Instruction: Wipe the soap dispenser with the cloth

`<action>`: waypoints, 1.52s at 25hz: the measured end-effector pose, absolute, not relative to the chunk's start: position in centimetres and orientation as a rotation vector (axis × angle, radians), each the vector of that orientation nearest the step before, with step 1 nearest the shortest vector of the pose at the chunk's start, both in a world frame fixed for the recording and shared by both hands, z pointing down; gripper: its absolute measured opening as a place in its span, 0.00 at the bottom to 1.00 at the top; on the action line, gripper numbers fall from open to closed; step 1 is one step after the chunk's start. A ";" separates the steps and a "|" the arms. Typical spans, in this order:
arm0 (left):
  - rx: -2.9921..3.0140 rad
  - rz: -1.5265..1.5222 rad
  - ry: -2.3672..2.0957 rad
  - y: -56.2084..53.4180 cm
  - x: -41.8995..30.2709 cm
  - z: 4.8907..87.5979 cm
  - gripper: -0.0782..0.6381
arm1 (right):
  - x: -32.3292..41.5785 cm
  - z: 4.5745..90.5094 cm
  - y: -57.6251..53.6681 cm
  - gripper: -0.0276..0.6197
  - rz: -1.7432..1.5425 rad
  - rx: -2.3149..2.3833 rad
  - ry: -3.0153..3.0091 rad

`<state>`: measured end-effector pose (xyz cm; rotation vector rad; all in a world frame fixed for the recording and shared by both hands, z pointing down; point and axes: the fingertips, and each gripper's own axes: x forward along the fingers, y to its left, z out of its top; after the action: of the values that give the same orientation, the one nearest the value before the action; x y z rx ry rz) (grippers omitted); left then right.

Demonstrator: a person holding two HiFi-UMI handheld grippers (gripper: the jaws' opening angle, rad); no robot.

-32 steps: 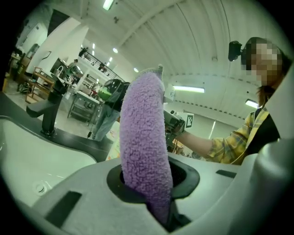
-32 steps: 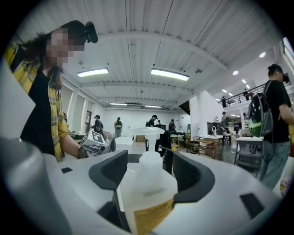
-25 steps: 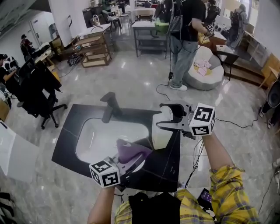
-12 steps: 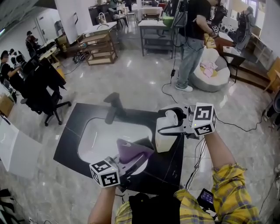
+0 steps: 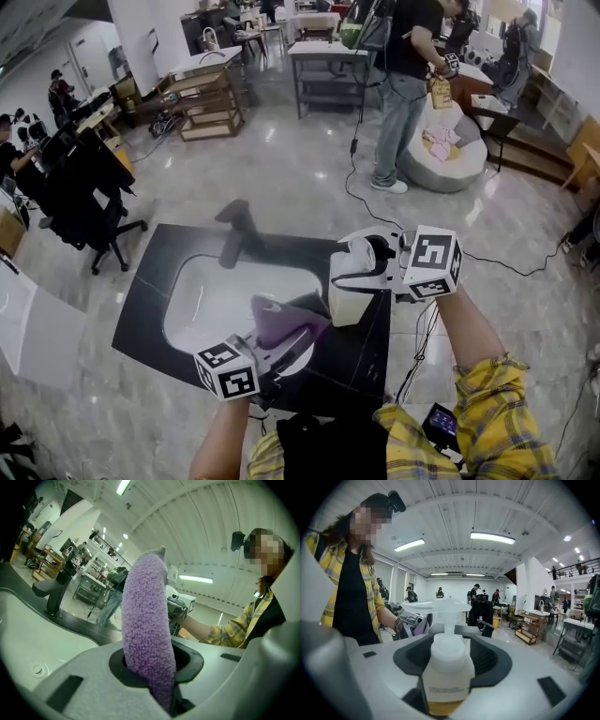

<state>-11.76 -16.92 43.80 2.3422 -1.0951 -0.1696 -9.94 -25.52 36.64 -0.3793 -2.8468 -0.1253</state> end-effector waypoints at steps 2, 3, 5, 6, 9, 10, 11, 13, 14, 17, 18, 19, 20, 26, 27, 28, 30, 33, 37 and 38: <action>2.346 -0.167 -1.086 -17.0 -11.5 43.9 0.19 | -9.8 36.5 -25.4 0.37 -0.174 -0.303 -2.863; 2.346 -0.162 -1.082 -17.1 -11.4 43.9 0.19 | -9.8 36.4 -25.4 0.33 -0.196 -0.257 -2.872; 2.351 -0.156 -1.071 -17.2 -11.2 43.9 0.19 | -9.7 36.3 -25.6 0.32 -0.208 -0.172 -2.888; 2.354 -0.156 -1.063 -17.3 -11.1 43.8 0.19 | -9.7 36.3 -25.8 0.32 -0.204 -0.135 -2.895; 2.363 -0.161 -1.040 -17.2 -10.9 43.8 0.19 | -9.9 36.3 -26.2 0.32 -0.185 -0.025 -2.898; 2.366 -0.160 -1.033 -17.1 -10.8 43.8 0.19 | -10.0 36.4 -26.3 0.32 -0.179 0.015 -2.898; 2.370 -0.159 -1.027 -17.0 -10.7 43.8 0.19 | -9.9 36.4 -26.4 0.32 -0.174 0.057 -2.897; 2.374 -0.158 -1.018 -16.7 -10.7 43.8 0.19 | -9.9 36.4 -26.7 0.32 -0.164 0.153 -2.896; 2.371 -0.160 -1.015 -16.5 -10.7 43.8 0.19 | -9.9 36.4 -26.8 0.32 -0.160 0.206 -2.895; 2.361 -0.163 -1.007 -15.9 -11.3 43.9 0.19 | -10.2 36.4 -27.3 0.32 -0.151 0.375 -2.885; 2.361 -0.165 -1.003 -15.8 -11.6 43.9 0.19 | -10.3 36.4 -27.5 0.32 -0.148 0.428 -2.878; 2.360 -0.166 -1.000 -15.6 -11.8 43.9 0.19 | -10.4 36.4 -27.6 0.32 -0.143 0.476 -2.871; 2.361 -0.168 -0.998 -15.4 -11.9 43.9 0.19 | -10.4 36.3 -27.8 0.32 -0.138 0.519 -2.862; 2.366 -0.161 -0.979 -14.3 -12.8 43.8 0.19 | -10.5 36.2 -28.0 0.32 -0.116 0.715 -2.815; 2.366 -0.161 -0.976 -14.2 -13.0 43.9 0.19 | -10.5 36.3 -28.1 0.32 -0.117 0.748 -2.808; 2.366 -0.159 -0.973 -14.1 -13.1 43.9 0.19 | -10.5 36.2 -28.2 0.32 -0.117 0.782 -2.801; 2.367 -0.156 -0.966 -13.9 -13.4 43.9 0.19 | -10.5 36.1 -28.5 0.32 -0.110 0.847 -2.782; 2.370 -0.153 -0.956 -13.7 -13.6 43.8 0.19 | -10.3 36.1 -28.8 0.32 -0.095 0.949 -2.746; 2.372 -0.148 -0.947 -13.6 -14.2 44.0 0.19 | -10.2 36.1 -29.4 0.32 -0.082 1.095 -2.694; 2.370 -0.150 -0.947 -13.6 -14.4 44.0 0.19 | -10.2 36.1 -29.5 0.32 -0.079 1.128 -2.683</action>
<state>-14.40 -13.65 44.01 2.3704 -0.9467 -0.1497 -10.24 -29.47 36.09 1.1281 -2.6825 -0.0794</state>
